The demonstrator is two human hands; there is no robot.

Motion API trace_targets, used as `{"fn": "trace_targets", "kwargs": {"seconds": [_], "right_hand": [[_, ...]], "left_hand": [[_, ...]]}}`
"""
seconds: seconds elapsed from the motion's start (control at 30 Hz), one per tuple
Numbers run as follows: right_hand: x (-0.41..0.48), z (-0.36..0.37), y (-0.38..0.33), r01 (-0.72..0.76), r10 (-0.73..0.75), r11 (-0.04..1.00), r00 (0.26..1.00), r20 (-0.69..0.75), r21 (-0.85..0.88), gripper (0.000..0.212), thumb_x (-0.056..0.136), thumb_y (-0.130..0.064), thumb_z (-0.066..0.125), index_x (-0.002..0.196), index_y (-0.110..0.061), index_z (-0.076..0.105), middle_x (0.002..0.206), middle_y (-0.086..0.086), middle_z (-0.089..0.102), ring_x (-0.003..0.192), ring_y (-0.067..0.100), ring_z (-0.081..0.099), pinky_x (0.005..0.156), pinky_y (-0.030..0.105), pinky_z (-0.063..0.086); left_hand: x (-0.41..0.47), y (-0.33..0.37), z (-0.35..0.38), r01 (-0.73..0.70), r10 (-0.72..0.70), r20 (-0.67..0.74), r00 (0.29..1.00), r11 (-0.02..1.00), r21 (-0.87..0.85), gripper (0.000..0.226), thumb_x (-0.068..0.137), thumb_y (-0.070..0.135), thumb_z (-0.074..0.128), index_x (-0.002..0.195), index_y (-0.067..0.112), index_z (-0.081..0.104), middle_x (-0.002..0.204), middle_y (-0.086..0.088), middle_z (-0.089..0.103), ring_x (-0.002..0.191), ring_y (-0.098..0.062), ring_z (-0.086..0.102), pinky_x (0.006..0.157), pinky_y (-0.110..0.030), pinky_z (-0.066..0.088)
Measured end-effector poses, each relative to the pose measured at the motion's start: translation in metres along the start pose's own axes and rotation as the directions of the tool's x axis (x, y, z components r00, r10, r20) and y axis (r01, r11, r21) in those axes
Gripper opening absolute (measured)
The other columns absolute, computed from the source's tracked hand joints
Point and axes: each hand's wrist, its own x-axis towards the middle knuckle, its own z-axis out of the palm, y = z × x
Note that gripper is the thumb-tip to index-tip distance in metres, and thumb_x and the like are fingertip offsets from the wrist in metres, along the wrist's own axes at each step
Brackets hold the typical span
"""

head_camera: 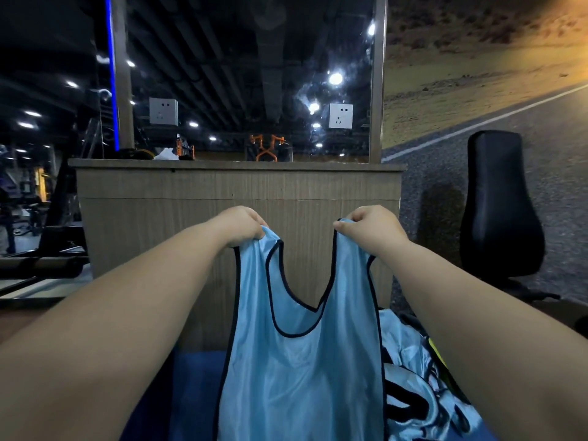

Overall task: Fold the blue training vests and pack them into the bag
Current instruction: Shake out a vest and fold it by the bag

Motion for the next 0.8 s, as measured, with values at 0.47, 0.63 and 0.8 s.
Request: {"fn": "trace_targets", "kwargs": {"seconds": [0.47, 0.63, 0.8], "right_hand": [[0.001, -0.008, 0.008, -0.016, 0.014, 0.995, 1.0, -0.017, -0.1, 0.029, 0.09, -0.049, 0.062, 0.089, -0.02, 0.067, 0.087, 0.001, 0.067, 0.081, 0.018, 0.063, 0.063, 0.029, 0.047], [0.003, -0.018, 0.027, -0.085, 0.07, 0.98, 0.994, -0.088, -0.18, 0.031, 0.09, -0.051, 0.061, 0.08, -0.022, 0.062, 0.074, 0.002, 0.063, 0.068, 0.02, 0.061, 0.056, 0.031, 0.044], [0.003, -0.03, 0.052, -0.204, 0.169, 0.957, 0.97, -0.173, -0.208, 0.038, 0.092, -0.047, 0.059, 0.064, -0.023, 0.053, 0.064, 0.0, 0.054, 0.061, 0.019, 0.054, 0.054, 0.032, 0.041]], "left_hand": [[-0.002, -0.008, -0.012, 0.008, -0.019, 0.049, 0.999, 0.975, 0.222, 0.027, 0.082, 0.039, 0.075, 0.083, 0.015, 0.063, 0.093, -0.006, 0.065, 0.082, -0.021, 0.06, 0.068, -0.03, 0.046], [0.0, -0.015, -0.022, 0.05, -0.005, -0.137, 0.991, 0.945, 0.322, 0.045, 0.097, 0.048, 0.051, 0.117, 0.009, 0.062, 0.115, -0.007, 0.061, 0.095, -0.021, 0.052, 0.078, -0.031, 0.042], [0.002, -0.038, -0.042, 0.131, -0.058, -0.202, 0.978, 0.92, 0.37, 0.049, 0.1, 0.048, 0.043, 0.122, 0.008, 0.061, 0.121, -0.01, 0.062, 0.101, -0.023, 0.055, 0.08, -0.033, 0.043]]}}
